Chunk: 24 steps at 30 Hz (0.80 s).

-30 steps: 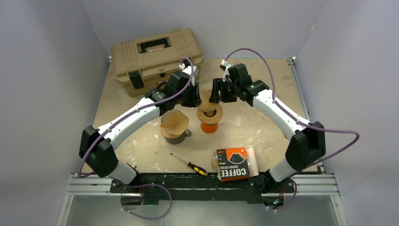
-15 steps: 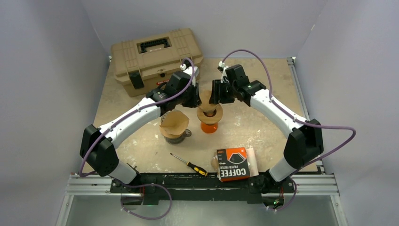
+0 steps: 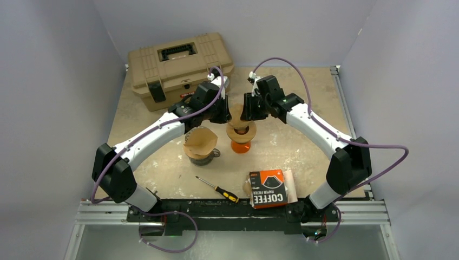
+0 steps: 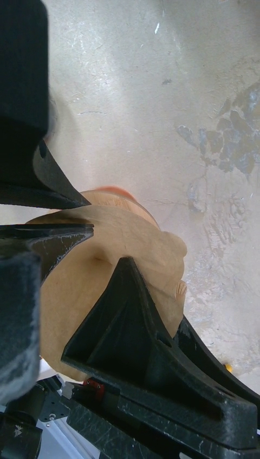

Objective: Place the coffee filter in the dripper
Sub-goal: Place the coffee filter in the coffee dripper.

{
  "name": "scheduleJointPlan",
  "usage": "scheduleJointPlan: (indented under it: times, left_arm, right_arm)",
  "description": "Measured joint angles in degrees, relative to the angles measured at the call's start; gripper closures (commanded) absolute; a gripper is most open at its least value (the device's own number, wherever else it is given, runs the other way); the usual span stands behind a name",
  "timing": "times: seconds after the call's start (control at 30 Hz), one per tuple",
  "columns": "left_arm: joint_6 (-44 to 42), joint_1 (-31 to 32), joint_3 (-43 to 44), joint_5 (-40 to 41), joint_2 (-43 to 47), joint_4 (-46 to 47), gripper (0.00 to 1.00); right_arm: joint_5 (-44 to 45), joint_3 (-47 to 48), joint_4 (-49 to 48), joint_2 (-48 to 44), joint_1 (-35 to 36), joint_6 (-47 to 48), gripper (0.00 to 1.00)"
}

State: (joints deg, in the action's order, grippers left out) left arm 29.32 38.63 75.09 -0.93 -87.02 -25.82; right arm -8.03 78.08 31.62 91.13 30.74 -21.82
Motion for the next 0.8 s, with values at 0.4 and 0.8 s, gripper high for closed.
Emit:
scheduleJointPlan:
  times: [0.4,0.8]
  left_arm:
    - [0.00,0.00,0.00,0.09,0.00,0.76,0.88]
    - [-0.02,0.00,0.00,1.42,0.00,0.48,0.53]
  right_arm:
    - [-0.02,0.00,-0.76,-0.04,0.44,-0.15,0.95]
    - [0.57,-0.35,-1.05,-0.52,0.44,0.00,0.79]
